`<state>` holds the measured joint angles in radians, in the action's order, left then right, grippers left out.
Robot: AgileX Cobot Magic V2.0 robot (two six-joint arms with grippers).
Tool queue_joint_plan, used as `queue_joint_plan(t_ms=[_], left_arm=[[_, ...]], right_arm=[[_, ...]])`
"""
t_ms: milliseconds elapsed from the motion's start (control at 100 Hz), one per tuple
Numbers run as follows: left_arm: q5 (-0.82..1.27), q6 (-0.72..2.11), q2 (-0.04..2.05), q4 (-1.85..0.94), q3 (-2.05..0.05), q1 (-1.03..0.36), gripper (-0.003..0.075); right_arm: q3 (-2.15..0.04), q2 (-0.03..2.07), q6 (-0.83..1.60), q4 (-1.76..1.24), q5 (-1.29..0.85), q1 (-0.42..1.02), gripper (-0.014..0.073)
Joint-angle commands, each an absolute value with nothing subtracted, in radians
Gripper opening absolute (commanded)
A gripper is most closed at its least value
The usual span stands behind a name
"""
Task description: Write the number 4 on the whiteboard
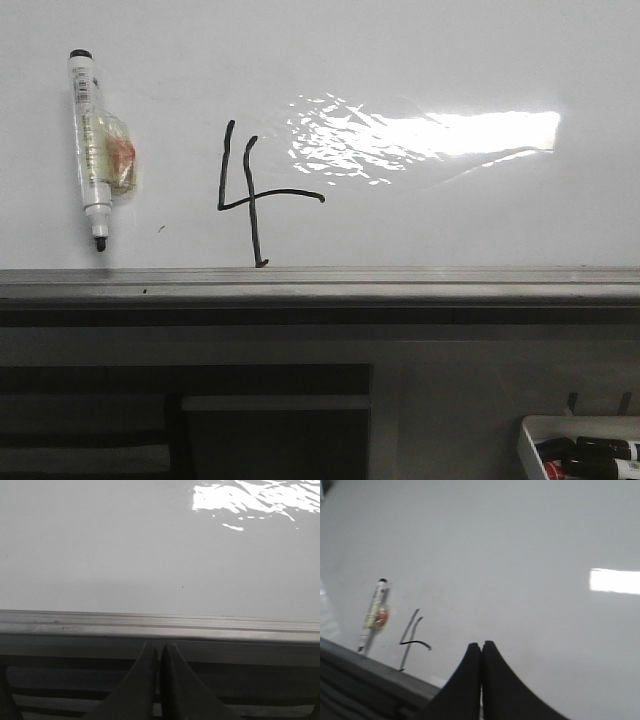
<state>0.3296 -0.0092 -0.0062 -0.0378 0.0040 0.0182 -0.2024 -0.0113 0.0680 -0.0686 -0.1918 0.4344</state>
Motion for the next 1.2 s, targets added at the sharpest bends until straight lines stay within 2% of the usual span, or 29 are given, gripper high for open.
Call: queue_joint_plan(t_ms=[0,190,390,650,720,1030,1190], left_arm=[[0.265,-0.017,-0.033,-0.049,0.022,0.020,-0.0020],[0.265,-0.017,-0.033,-0.049,0.022,0.020,-0.0020],[0.265,-0.017,-0.033,-0.049,0.022,0.020,-0.0020],[0.265,-0.017,-0.033,-0.049,0.022,0.020,-0.0020],[0.265,-0.017,-0.033,-0.049,0.022,0.020,-0.0020],[0.265,-0.017,-0.033,-0.049,0.022,0.020,-0.0020],[0.263,-0.017,-0.033,-0.049,0.022,0.020,-0.0020]], right_arm=[[-0.227,-0.027,0.040,-0.016,-0.091,0.344,-0.0061],[-0.227,-0.027,0.040,-0.009,-0.075,0.119,-0.0061],[-0.183,-0.027,0.040,-0.007,-0.112,-0.042,-0.0061],[0.043,-0.027,0.040,-0.007,-0.046,-0.070,-0.0061],[0.029,-0.028,0.043,0.000,-0.173,-0.070,-0.0061],[0.039,-0.029,0.043,0.008,-0.328,-0.079,-0.0061],[0.039,-0.029,0.043,0.008,-0.326,-0.079,-0.0061]])
